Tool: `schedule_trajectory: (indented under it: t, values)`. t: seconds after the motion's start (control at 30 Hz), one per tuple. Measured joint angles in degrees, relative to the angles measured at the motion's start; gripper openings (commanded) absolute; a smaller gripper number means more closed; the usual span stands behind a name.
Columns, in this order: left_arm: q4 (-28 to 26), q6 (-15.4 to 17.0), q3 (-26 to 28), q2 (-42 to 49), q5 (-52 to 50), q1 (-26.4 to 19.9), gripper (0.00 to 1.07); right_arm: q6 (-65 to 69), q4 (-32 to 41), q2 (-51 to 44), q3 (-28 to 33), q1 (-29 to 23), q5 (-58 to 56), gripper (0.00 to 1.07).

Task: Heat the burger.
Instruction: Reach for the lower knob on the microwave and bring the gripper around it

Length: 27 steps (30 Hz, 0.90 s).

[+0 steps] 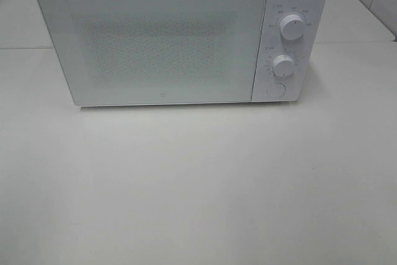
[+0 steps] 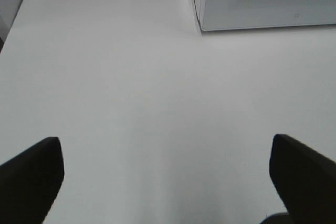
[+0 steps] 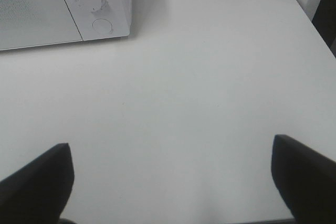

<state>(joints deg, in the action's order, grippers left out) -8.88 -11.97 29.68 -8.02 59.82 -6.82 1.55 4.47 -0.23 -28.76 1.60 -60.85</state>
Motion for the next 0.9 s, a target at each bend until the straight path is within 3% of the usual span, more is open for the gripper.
schedule_trajectory:
  t: [0.33,0.43,0.5,0.6,0.9]
  values:
    - [0.0,0.7,-0.7,8.1,0.3,0.0,1.01,0.0,0.0,0.0,0.0,0.0,0.0,0.98]
    - [0.4,2.2,-0.7,8.3,0.3,0.0,1.01,0.0,0.0,0.0,0.0,0.0,0.0,0.98]
    - [3.6,6.6,-0.8,8.3,0.3,0.0,1.01,0.0,0.0,0.0,0.0,0.0,0.0,0.98]
    - [4.8,8.9,-0.9,8.3,0.3,0.0,1.01,0.0,0.0,0.0,0.0,0.0,0.0,0.98]
    - [4.9,9.7,-0.9,8.3,0.2,0.2,1.01,0.0,0.1,0.0,0.0,0.0,0.0,0.98]
